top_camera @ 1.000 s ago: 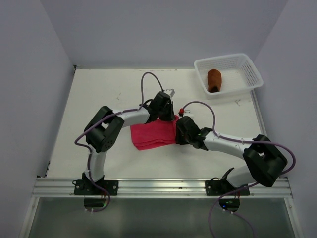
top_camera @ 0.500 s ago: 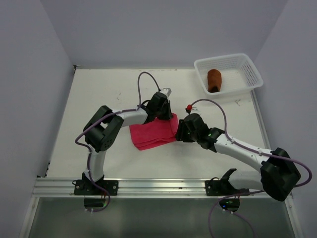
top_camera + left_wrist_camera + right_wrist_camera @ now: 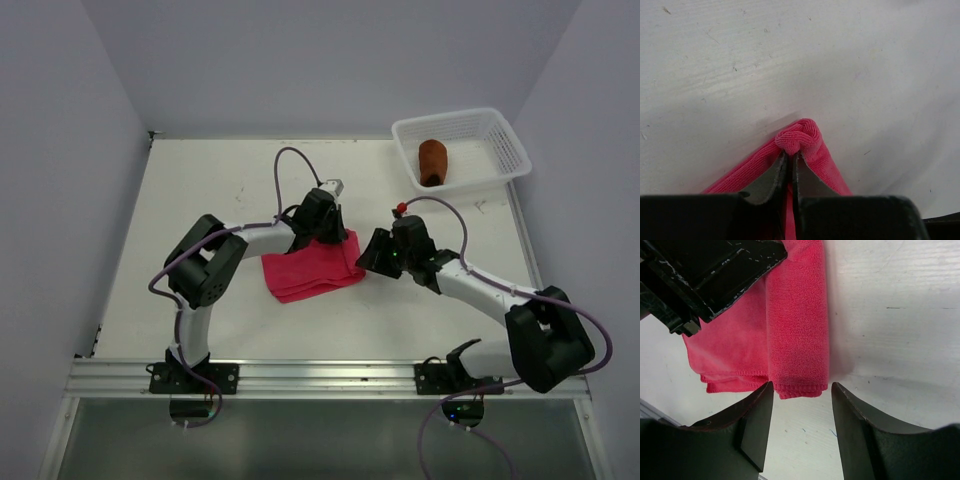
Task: Roll the towels
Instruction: Roll the towel
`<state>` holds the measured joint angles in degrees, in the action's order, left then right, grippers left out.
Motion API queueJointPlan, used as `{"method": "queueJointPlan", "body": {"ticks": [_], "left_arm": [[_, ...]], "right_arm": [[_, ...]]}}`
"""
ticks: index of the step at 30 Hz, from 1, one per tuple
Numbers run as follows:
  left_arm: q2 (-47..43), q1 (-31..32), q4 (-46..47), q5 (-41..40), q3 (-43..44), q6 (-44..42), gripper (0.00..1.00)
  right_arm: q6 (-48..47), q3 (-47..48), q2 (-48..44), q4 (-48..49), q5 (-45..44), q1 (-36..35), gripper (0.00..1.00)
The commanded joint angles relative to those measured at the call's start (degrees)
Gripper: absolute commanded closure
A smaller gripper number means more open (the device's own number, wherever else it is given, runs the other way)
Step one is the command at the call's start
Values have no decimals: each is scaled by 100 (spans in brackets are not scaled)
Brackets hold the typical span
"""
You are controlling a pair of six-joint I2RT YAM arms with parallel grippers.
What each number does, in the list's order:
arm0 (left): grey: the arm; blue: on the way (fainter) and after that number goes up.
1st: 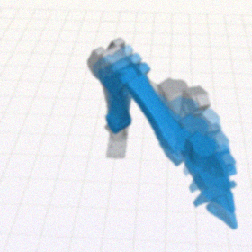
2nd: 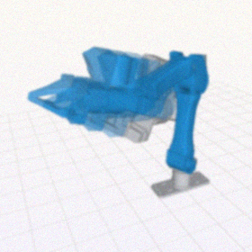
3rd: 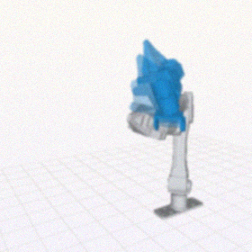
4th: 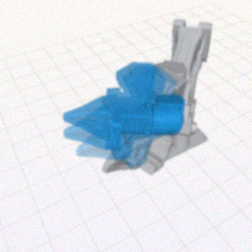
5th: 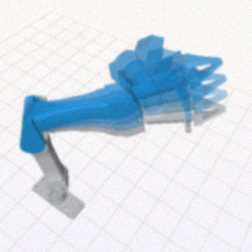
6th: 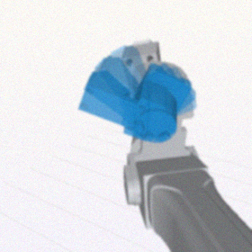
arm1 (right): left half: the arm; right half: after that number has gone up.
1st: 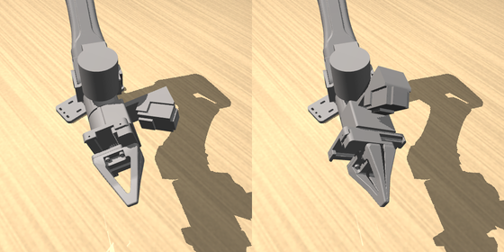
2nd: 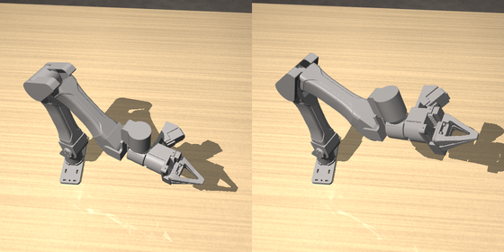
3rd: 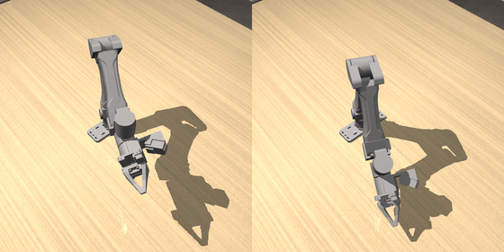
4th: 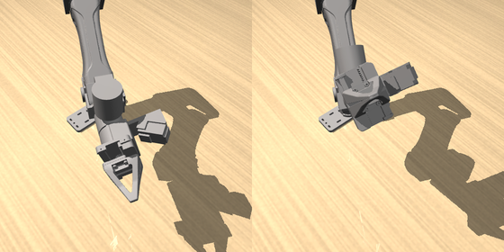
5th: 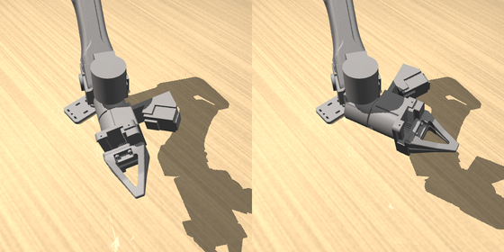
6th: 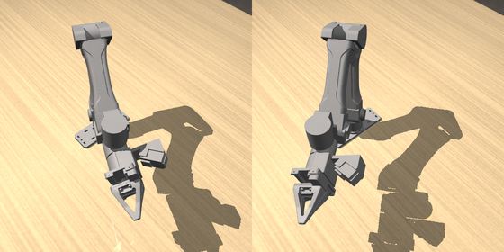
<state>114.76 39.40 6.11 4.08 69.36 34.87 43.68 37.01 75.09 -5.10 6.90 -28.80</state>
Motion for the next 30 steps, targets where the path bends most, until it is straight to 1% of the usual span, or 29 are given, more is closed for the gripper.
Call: {"method": "queueJointPlan", "body": {"ticks": [1,8,12,16,17,19,20,23,24,29,30], "left_arm": [[-217,-46,83,-144,-125,-112,100],[-270,-55,66,-153,-169,-147,100],[-296,-46,57,-161,-186,-165,100],[-296,-46,13,-197,-178,-183,100],[-296,-46,4,-197,-169,-174,100],[-288,-55,-4,-197,-169,-165,100],[-279,-55,-13,-197,-151,-174,100],[-270,-55,-48,-205,-116,-156,100],[-270,-55,-83,-205,-107,-156,100],[-287,-46,-163,-267,-46,-183,99],[-296,-55,-171,-267,-37,-183,99]], "right_arm": [[132,43,225,562,444,32,46],[-9,-10,778,879,453,32,46],[-9,-115,981,1072,497,32,48],[-17,-291,1069,1362,532,32,56],[-44,-352,1095,1415,532,32,61],[-79,-405,1148,1564,558,41,66],[-123,-449,1148,1626,585,41,72],[-219,-537,1131,1767,515,32,83],[-254,-546,1122,1776,488,41,88],[-632,-573,894,1610,216,-12,96],[-694,-573,850,1557,33,-55,97]]}}
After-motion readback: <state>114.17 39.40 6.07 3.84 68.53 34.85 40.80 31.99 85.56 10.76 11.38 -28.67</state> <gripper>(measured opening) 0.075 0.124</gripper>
